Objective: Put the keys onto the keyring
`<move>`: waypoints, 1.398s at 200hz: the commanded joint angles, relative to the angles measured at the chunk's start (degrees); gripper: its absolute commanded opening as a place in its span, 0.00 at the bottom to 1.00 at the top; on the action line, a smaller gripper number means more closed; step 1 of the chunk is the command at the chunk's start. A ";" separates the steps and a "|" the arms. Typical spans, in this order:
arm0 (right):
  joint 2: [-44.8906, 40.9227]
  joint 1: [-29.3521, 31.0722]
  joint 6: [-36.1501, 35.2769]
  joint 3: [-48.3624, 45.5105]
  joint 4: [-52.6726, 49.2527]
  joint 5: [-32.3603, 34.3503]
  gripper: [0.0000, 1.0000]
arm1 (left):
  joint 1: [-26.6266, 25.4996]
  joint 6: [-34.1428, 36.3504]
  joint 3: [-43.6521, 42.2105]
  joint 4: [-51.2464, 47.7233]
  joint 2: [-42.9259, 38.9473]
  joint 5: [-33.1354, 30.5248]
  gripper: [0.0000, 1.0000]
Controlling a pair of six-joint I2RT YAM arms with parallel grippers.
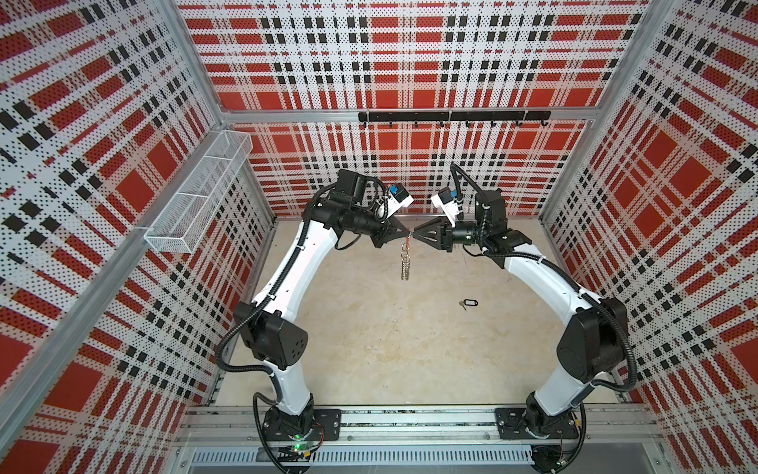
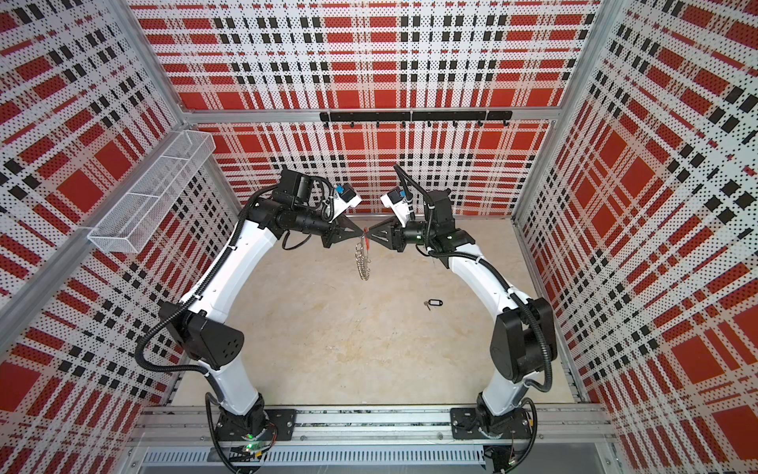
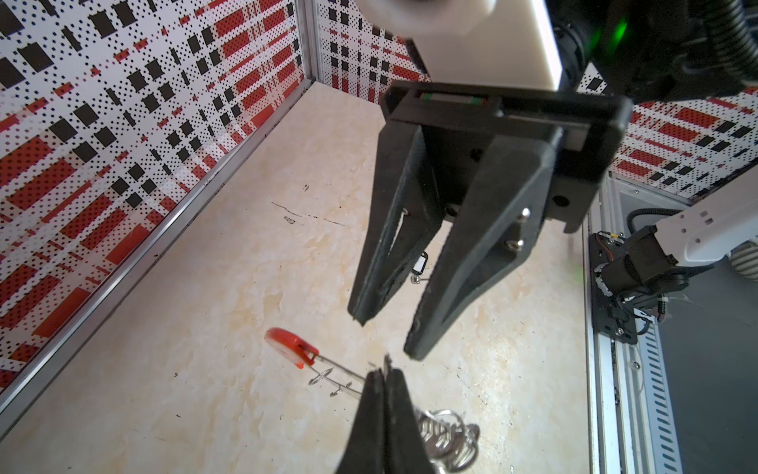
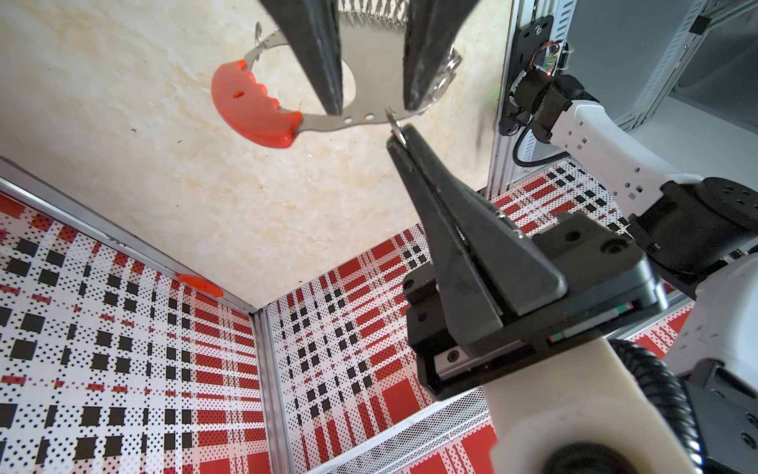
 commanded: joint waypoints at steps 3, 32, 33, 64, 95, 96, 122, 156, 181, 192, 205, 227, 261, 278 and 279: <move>0.19 0.02 -0.54 -0.35 0.74 -1.87 0.30 | 0.16 0.01 2.19 0.14 -0.67 1.98 0.00; 0.70 0.56 -0.62 -0.30 0.83 -1.79 0.30 | 0.07 -0.09 2.55 0.14 -0.57 2.00 0.01; 0.75 0.57 -0.62 -0.28 0.83 -1.79 0.30 | 0.07 -0.10 2.55 0.14 -0.57 1.97 0.00; 1.46 0.94 -0.70 0.35 0.83 -1.61 0.30 | 0.07 -0.06 2.54 0.14 -0.67 1.96 0.00; 2.08 1.58 -0.56 1.32 0.84 -1.69 0.30 | 0.07 -0.06 2.63 0.14 -0.78 2.06 0.00; 2.11 1.57 -0.55 1.37 0.84 -1.69 0.30 | 0.07 -0.07 2.63 0.14 -0.77 2.05 0.01; 2.43 1.97 -0.36 1.98 1.14 -1.69 0.30 | 0.04 -0.06 2.37 0.14 -0.89 2.05 0.00; 3.00 2.25 1.12 2.53 2.85 -2.13 0.28 | 0.03 -0.02 2.37 0.05 -1.08 2.15 0.00; 3.60 2.60 1.31 3.29 2.93 -2.31 0.25 | 0.07 0.07 2.22 -0.04 -1.19 2.17 0.01; 3.71 2.70 1.45 3.58 3.03 -2.24 0.25 | 0.07 0.16 2.11 -0.12 -1.20 2.27 0.01; 3.78 2.74 1.54 3.87 3.28 -2.14 0.24 | 0.07 0.16 2.02 -0.12 -1.26 2.21 0.00; 3.96 2.78 2.01 4.56 3.86 -1.96 0.25 | 0.07 0.16 2.11 -0.12 -1.26 2.30 0.01; 4.06 2.78 2.95 4.94 5.03 -1.79 0.18 | 0.07 0.16 1.92 -0.16 -1.28 2.30 0.01; 3.97 2.76 3.53 5.00 5.77 -1.88 0.08 | 0.07 0.16 1.93 -0.21 -1.28 2.30 0.01; 3.97 2.77 3.56 5.01 5.76 -1.88 0.08 | 0.11 0.16 1.93 -0.21 -1.28 2.34 0.01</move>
